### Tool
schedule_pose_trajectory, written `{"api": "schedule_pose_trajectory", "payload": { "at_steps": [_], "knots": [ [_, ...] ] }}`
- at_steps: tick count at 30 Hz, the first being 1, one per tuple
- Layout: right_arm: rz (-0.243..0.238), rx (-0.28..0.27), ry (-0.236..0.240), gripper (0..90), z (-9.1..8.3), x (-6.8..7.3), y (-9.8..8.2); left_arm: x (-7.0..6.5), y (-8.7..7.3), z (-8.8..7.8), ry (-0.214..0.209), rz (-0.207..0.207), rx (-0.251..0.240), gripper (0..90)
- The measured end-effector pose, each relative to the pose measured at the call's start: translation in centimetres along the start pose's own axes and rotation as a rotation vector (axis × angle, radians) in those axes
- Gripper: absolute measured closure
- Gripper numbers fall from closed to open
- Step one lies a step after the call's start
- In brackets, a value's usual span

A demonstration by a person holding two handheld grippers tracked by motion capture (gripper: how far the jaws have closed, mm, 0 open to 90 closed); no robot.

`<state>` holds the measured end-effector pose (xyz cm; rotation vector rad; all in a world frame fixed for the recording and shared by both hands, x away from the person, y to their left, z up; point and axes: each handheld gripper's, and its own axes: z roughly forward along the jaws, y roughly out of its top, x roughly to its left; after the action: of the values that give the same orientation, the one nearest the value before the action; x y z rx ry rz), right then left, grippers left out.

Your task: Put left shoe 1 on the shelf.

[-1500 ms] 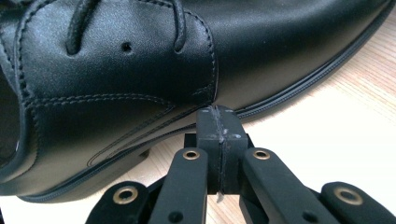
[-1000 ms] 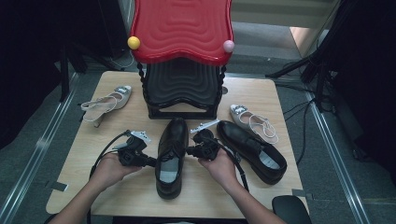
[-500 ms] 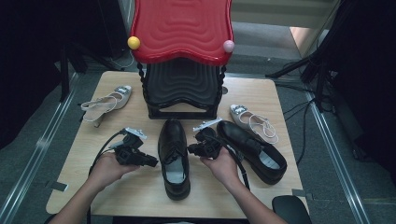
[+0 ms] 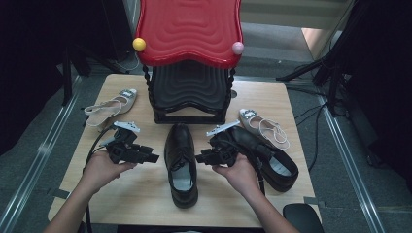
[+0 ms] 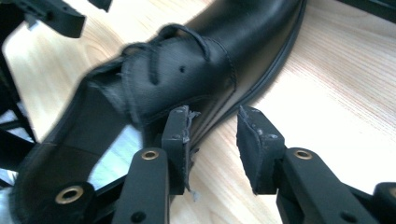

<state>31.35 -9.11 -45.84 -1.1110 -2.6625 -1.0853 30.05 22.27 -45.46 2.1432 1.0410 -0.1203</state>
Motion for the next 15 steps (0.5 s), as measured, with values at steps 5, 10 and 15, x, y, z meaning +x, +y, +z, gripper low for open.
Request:
{"api": "schedule_pose_trajectory", "payload": {
  "at_steps": [5, 10, 15],
  "knots": [
    [0.061, 0.017, 0.027, 64.5, -0.5, 0.3, -0.4, -0.1, 1.2, -1.1, 0.009, -0.002, -0.030, 48.0],
    [0.042, 0.021, 0.026, 62.3, -0.9, 0.8, -0.7, -0.5, 2.2, -2.5, 0.029, 0.009, -0.052, 47.3],
    [0.027, 0.014, 0.022, 60.7, -1.5, 1.5, -0.8, -0.7, 3.7, -4.7, 0.052, 0.020, -0.068, 49.2]
  ]
}}
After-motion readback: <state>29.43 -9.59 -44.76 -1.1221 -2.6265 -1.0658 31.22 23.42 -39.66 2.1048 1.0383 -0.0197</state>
